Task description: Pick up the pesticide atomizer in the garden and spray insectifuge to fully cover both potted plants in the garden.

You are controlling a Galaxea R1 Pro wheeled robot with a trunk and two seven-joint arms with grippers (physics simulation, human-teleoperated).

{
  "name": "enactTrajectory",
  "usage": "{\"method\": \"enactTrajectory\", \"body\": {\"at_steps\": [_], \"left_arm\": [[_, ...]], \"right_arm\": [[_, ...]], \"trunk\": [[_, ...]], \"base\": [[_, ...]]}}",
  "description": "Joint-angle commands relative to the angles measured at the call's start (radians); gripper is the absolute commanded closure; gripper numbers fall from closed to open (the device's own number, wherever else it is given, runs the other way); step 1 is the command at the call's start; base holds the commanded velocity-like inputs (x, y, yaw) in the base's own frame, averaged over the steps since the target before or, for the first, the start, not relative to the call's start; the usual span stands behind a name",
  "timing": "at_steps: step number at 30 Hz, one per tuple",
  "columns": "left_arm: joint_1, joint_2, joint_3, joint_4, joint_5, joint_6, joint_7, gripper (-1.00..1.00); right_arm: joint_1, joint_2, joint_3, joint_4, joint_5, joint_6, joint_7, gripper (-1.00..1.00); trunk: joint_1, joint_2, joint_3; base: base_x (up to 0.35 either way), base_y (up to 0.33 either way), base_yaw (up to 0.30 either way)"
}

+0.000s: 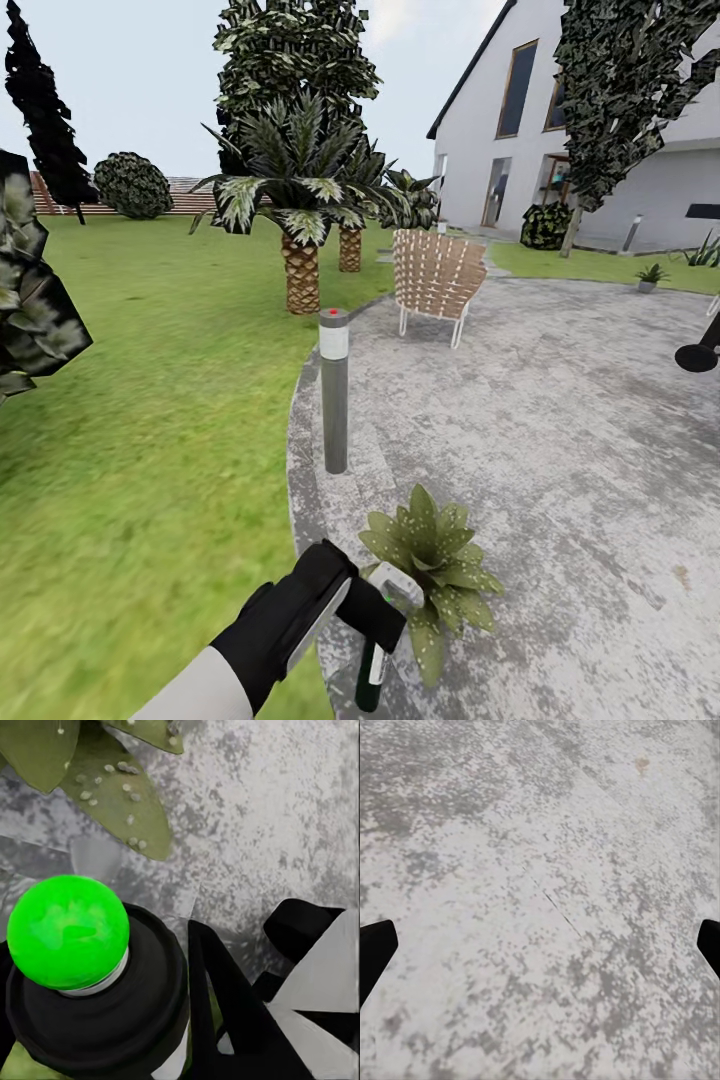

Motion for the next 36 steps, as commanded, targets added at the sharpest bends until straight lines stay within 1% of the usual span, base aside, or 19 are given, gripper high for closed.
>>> {"method": "enactTrajectory", "body": {"at_steps": [1, 2, 6, 9, 11, 13, 14, 17, 19, 21, 22, 23, 24, 27, 29, 30, 32, 36], "left_arm": [[0.0, 0.0, -0.001, -0.005, 0.002, 0.0, 0.0, 1.0], [0.0, 0.0, -0.001, -0.01, 0.003, 0.0, -0.001, 1.0], [0.0, -0.001, -0.004, -0.125, 0.005, 0.0, 0.0, 1.0], [-0.001, -0.002, -0.001, -0.183, 0.007, 0.0, 0.001, 1.0], [-0.001, -0.002, 0.0, -0.176, 0.028, 0.0, 0.002, 1.0], [-0.002, -0.002, 0.0, -0.125, 0.052, 0.0, 0.007, 1.0], [-0.002, -0.002, 0.0, -0.102, 0.058, 0.0, 0.009, 1.0], [-0.002, -0.002, 0.0, -0.057, 0.063, 0.0, 0.009, 1.0], [-0.002, -0.001, 0.001, -0.044, 0.061, 0.0, 0.01, 1.0], [-0.002, 0.011, 0.005, -0.044, 0.053, 0.0, 0.011, 1.0], [-0.002, 0.025, 0.014, -0.05, 0.05, 0.0, 0.01, 1.0], [-0.002, 0.045, 0.037, -0.07, 0.049, 0.0, 0.01, 1.0], [-0.002, 0.059, 0.057, -0.091, 0.048, 0.0, 0.008, 1.0], [-0.003, 0.081, 0.085, -0.105, 0.047, 0.0, 0.007, 1.0], [-0.003, 0.102, 0.124, -0.106, 0.047, 0.0, 0.006, 1.0], [-0.003, 0.11, 0.131, -0.106, 0.047, 0.0, 0.006, 1.0], [-0.004, 0.119, 0.136, -0.101, 0.047, 0.0, 0.006, 1.0], [-0.007, 0.12, 0.137, -0.097, 0.046, 0.0, 0.005, 1.0]], "right_arm": [[0.0, 0.0, 0.0, 0.0, 0.0, 0.0, 0.0, -1.0], [0.0, 0.0, 0.0, 0.0, 0.0, 0.0, 0.0, -1.0], [0.0, 0.0, 0.0, 0.0, 0.0, 0.0, 0.0, -1.0], [0.0, 0.0, 0.0, 0.0, 0.0, 0.0, 0.0, -1.0], [0.0, 0.0, 0.0, 0.0, 0.0, 0.0, 0.0, -1.0], [0.0, 0.0, 0.0, 0.0, 0.0, 0.0, 0.0, -1.0], [0.0, 0.0, 0.0, 0.0, 0.0, 0.0, 0.0, -1.0], [0.0, 0.0, 0.0, 0.0, 0.0, 0.0, 0.0, -1.0], [0.0, 0.0, 0.0, 0.0, 0.0, 0.0, 0.0, -1.0], [0.0, 0.0, -0.001, 0.0, 0.0, 0.0, 0.0, -1.0], [0.0, 0.0, -0.001, 0.0, 0.0, 0.0, 0.0, -1.0], [0.0, 0.0, -0.001, 0.0, 0.0, 0.0, 0.0, -1.0], [0.0, 0.0, -0.001, 0.0, 0.0, 0.0, 0.0, -1.0], [0.0, 0.0, -0.001, 0.0, 0.0, 0.001, 0.0, -1.0], [0.0, 0.0, 0.0, 0.001, 0.001, 0.001, 0.0, -1.0], [0.0, 0.0, 0.0, 0.001, 0.001, 0.001, 0.0, -1.0], [0.0, 0.0, 0.0, 0.001, 0.001, 0.002, 0.0, -1.0], [0.0, 0.0, 0.001, 0.002, 0.002, 0.002, 0.0, -1.0]], "trunk": [[0.0, 0.0, 0.0], [0.0, 0.0, 0.0], [0.0, 0.0, 0.0], [0.0, 0.0, 0.0], [0.0, 0.0, 0.0], [0.0, 0.0, 0.0], [0.0, 0.0, 0.0], [0.0, 0.0, 0.0], [0.0, 0.0, 0.0], [0.0, 0.0, 0.0], [0.0, 0.0, 0.0], [0.0, 0.0, 0.0], [0.0, 0.0, 0.0], [0.0, 0.0, 0.0], [0.0, 0.0, 0.0], [0.0, 0.0, 0.0], [0.0, 0.0, 0.0], [0.0, 0.0, 0.0]], "base": [[0.0, 0.0, 0.0], [0.0, 0.0, 0.0], [0.0, 0.0, 0.0], [0.0, 0.0, 0.0], [0.0, 0.0, 0.0], [0.0, 0.0, 0.0], [0.0, 0.0, 0.0], [0.0, 0.0, 0.0], [0.0, 0.0, 0.0], [0.0, 0.0, 0.0], [0.0, 0.0, 0.0], [0.0, 0.0, 0.0], [0.0, 0.063, 0.0], [0.0, 0.249, -0.086], [0.0, 0.315, -0.182], [0.0, 0.333, -0.232], [0.0, 0.338, -0.271], [0.038, 0.34, -0.288]]}}
